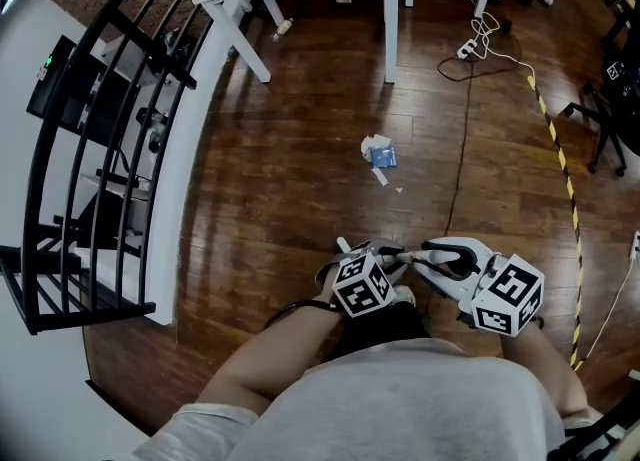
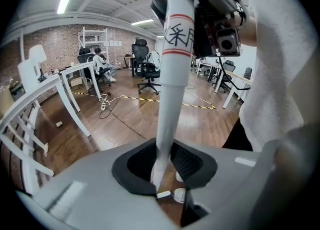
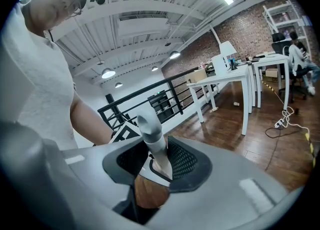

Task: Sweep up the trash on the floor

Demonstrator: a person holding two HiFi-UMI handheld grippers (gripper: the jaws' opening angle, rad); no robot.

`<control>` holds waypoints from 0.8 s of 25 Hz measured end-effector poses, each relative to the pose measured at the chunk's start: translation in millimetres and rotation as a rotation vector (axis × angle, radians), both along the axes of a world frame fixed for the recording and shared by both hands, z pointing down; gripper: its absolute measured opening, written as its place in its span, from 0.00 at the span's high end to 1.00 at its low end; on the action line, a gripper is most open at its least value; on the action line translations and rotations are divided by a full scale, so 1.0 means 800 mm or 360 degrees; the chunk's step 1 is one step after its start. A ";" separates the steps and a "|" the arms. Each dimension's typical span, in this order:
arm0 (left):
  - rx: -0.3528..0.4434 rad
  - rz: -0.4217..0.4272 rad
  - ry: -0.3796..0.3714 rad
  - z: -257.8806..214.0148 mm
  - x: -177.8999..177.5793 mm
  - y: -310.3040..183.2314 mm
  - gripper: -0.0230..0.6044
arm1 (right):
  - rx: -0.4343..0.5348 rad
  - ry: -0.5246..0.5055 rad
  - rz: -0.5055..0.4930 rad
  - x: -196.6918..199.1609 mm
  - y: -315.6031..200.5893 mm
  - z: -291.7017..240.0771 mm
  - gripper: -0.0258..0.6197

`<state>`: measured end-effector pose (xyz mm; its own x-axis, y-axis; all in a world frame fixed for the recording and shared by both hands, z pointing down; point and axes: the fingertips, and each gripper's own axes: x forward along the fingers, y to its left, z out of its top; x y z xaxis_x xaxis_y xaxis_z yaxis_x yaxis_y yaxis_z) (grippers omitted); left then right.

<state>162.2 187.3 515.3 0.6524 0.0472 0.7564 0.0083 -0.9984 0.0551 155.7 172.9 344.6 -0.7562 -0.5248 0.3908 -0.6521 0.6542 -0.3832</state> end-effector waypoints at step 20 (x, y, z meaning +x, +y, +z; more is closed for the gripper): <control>-0.0023 -0.0014 0.0049 -0.012 -0.039 -0.005 0.83 | 0.0045 0.0068 0.0005 -0.049 -0.006 -0.013 0.77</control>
<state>131.4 183.1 505.6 0.6760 0.0518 0.7351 0.0012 -0.9976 0.0692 116.6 168.0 334.4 -0.7376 -0.5383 0.4077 -0.6694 0.6625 -0.3362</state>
